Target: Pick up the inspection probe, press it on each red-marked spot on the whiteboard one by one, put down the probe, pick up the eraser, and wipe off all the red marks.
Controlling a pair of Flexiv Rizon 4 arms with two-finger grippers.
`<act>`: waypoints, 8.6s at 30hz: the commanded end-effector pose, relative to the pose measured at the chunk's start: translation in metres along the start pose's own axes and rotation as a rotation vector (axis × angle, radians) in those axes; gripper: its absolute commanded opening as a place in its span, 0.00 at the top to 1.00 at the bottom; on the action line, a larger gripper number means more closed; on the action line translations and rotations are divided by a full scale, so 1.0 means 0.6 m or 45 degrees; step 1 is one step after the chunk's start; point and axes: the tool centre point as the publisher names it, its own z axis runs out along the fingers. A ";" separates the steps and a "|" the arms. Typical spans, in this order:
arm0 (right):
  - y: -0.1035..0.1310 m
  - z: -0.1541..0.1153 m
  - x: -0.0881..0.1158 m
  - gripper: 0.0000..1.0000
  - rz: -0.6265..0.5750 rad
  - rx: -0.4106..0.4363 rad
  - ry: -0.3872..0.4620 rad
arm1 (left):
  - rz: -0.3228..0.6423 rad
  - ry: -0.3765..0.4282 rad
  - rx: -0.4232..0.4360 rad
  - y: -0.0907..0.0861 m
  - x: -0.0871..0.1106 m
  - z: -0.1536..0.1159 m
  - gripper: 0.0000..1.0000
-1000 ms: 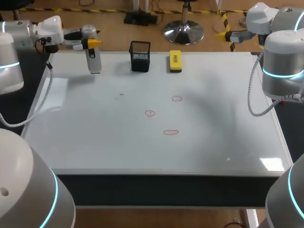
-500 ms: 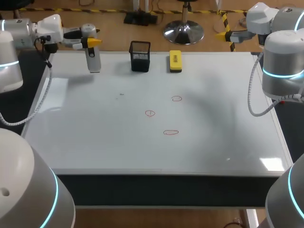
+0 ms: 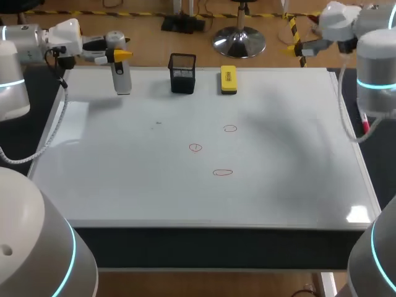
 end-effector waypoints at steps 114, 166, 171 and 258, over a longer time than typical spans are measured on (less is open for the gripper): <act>-0.140 0.329 0.184 0.00 -2.164 0.504 1.511 | 0.001 -0.001 0.000 -0.001 0.000 0.000 1.00; -0.117 0.293 0.142 1.00 -2.152 0.536 1.570 | 0.001 -0.001 0.000 -0.001 0.000 0.000 1.00; -0.095 0.277 0.129 1.00 -2.160 0.543 1.553 | 0.001 -0.001 0.000 -0.001 0.000 0.000 1.00; -0.123 -0.001 0.024 1.00 -1.608 0.972 1.101 | 0.001 -0.001 0.000 -0.001 0.000 0.000 1.00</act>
